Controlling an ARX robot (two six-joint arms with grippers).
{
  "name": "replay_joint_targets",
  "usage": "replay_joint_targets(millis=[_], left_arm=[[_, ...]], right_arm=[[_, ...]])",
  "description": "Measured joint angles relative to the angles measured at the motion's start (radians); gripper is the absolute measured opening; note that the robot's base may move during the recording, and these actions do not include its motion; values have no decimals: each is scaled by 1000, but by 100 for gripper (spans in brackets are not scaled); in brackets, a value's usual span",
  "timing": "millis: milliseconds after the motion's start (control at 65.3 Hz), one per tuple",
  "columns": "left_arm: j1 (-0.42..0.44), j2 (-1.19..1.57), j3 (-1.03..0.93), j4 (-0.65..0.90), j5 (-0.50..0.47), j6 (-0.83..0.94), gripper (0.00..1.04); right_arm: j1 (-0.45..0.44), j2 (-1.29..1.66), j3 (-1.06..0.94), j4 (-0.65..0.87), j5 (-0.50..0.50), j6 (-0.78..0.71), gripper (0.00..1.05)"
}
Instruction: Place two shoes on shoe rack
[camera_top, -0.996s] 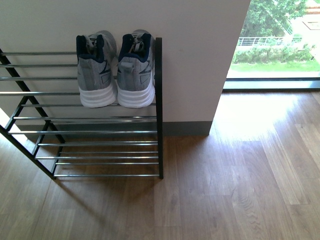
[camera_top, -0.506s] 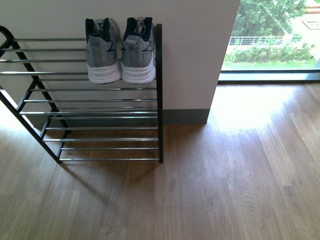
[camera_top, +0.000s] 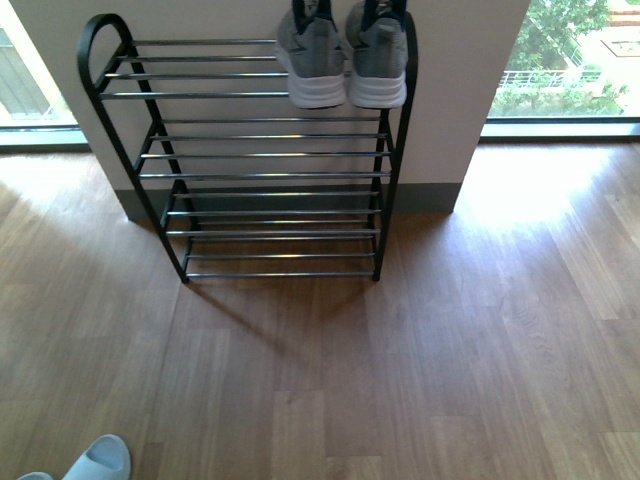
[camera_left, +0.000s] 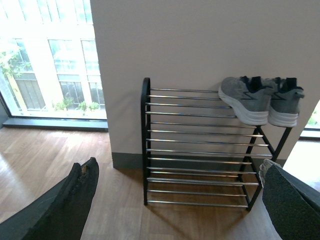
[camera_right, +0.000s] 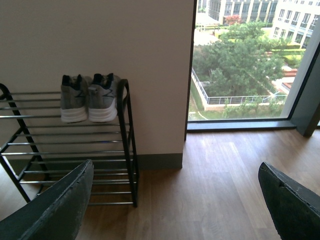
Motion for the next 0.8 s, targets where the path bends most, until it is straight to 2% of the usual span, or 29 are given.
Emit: replay_joint_targets(millis=[797], left_arm=[[0,0,0,0,-1,0,95]], right_arm=[[0,-1,0,-1,-4,0,96]])
